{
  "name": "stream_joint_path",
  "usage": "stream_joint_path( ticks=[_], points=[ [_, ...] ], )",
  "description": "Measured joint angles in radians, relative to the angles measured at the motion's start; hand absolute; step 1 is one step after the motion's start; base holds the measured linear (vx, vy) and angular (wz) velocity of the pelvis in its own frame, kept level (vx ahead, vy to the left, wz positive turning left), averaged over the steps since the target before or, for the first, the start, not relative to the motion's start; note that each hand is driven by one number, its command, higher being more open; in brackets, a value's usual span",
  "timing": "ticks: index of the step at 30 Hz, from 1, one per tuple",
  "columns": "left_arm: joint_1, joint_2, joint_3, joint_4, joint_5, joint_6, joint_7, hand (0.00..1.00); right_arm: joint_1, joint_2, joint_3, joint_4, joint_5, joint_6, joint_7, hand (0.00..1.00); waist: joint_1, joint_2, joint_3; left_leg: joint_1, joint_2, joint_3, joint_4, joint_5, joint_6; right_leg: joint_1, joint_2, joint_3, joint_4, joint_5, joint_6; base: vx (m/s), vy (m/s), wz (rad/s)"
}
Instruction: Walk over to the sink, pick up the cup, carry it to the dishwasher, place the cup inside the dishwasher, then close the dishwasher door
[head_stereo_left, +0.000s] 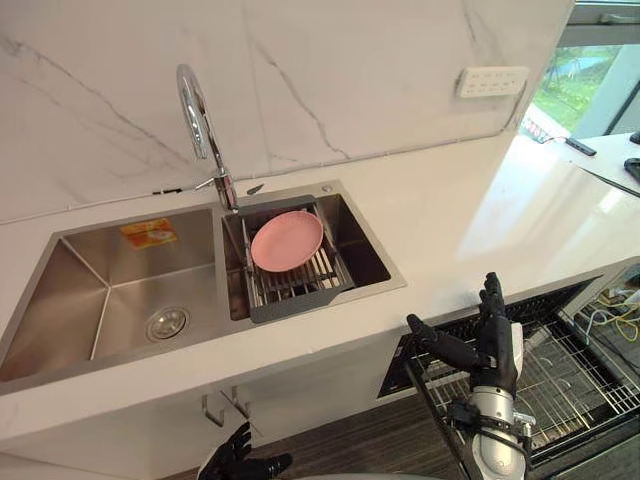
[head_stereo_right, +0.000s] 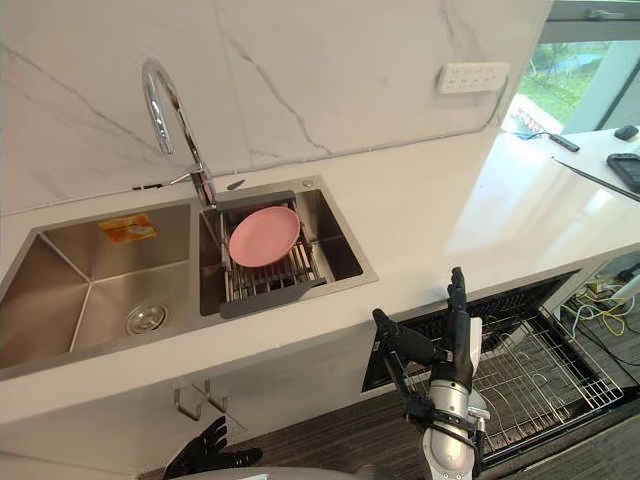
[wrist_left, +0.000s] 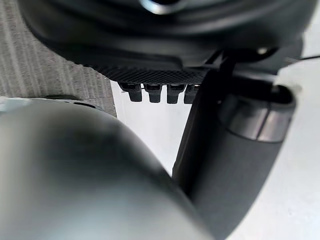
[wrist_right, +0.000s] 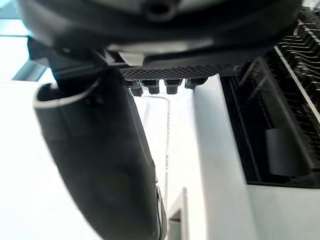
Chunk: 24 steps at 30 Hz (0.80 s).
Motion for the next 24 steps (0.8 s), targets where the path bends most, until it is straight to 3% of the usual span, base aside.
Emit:
stream_joint_path(
  ticks=[7,15,17,20,24],
  points=[
    [0.0,0.021,-0.054,-0.006,-0.01,-0.005,0.0,1.0,0.0,-0.002,-0.005,-0.136,-0.154,-0.084,-0.044,1.0,-0.006,-0.009,0.004,-0.005,0.001,0.029,-0.002,-0.014,-0.001,-0.051,-0.002,0.041,0.035,-0.024,-0.004,-0.03,0.005,-0.15],
    [-0.002,0.028,-0.074,-0.009,-0.052,-0.005,0.001,1.0,-0.01,-0.007,0.018,-0.158,-0.149,-0.108,0.071,1.0,0.004,-0.015,0.008,-0.019,-0.003,0.026,0.045,-0.033,0.006,-0.044,-0.014,0.038,0.048,-0.019,0.004,0.03,0.009,0.01],
    [-0.001,0.031,-0.073,-0.009,-0.069,-0.006,0.001,1.0,-0.022,-0.007,0.033,-0.157,-0.136,-0.107,0.099,1.0,0.007,-0.022,0.013,-0.03,-0.006,0.019,0.075,-0.05,0.008,-0.043,-0.021,0.027,0.064,-0.031,0.007,0.04,0.005,0.13],
    [-0.002,0.046,-0.053,-0.018,-0.074,-0.005,0.002,1.0,-0.054,-0.006,0.043,-0.144,-0.099,-0.106,0.14,1.0,0.012,-0.055,0.032,-0.058,-0.021,-0.006,0.168,-0.111,0.014,-0.045,-0.052,0.002,0.135,-0.083,0.012,0.0,0.021,0.28],
    [0.012,0.04,0.002,-0.018,-0.079,0.006,0.024,1.0,-0.121,-0.036,0.079,-0.082,-0.071,-0.105,0.188,1.0,0.035,-0.079,0.05,-0.107,-0.02,-0.041,0.298,-0.176,0.019,-0.039,-0.064,-0.017,0.182,-0.112,-0.001,0.0,0.046,0.19]
  ],
)
